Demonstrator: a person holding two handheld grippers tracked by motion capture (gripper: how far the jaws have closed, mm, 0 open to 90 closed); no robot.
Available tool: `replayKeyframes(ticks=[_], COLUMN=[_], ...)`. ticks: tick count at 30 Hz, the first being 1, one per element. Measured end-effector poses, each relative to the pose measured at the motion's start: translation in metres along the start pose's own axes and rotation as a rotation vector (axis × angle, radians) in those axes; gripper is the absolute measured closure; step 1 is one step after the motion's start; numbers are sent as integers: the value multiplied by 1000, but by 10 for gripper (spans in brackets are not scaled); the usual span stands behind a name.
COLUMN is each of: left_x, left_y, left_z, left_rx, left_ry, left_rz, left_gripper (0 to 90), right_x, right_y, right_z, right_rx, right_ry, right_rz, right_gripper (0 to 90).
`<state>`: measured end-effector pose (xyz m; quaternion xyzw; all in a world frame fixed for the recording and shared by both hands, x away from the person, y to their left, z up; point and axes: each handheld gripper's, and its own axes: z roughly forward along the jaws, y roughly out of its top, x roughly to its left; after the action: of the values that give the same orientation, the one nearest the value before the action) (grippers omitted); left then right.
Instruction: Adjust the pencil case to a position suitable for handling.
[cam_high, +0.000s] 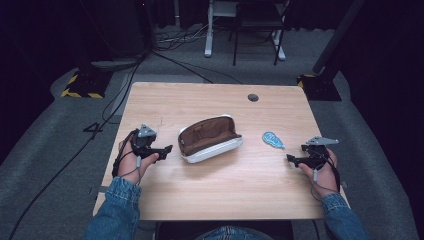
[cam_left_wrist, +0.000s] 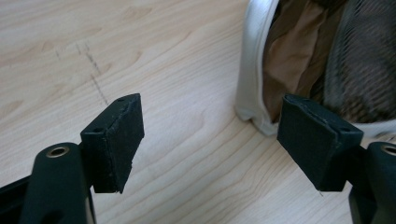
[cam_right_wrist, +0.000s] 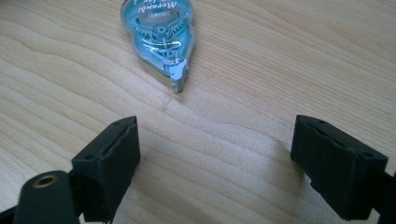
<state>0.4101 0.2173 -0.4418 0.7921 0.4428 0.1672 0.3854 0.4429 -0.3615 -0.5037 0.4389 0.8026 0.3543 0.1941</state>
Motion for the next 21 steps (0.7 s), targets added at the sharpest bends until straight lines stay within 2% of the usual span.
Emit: replayKeyframes(ticks=[1,9,11,13,21], left_x=[-2,-14,-15,-18,-24], left_y=[3,20,22,28,39], left_z=[0,8,9,14,28], left_rx=[-15,-33,-31,-26,-38], left_ry=[-10,-42,-40,-25,-38], left_rz=[3,36,43,66,66], left_gripper=[230,222,217,212,201], right_x=[0,1,1,1,1], right_y=[0,0,0,0,0], right_z=[0,0,0,0,0], right_rx=[0,-2,-2,-2,-1], right_ry=[-1,-1,-1,-1,-1], right_rz=[1,1,1,1,1], right_gripper=[160,160,160,160,160])
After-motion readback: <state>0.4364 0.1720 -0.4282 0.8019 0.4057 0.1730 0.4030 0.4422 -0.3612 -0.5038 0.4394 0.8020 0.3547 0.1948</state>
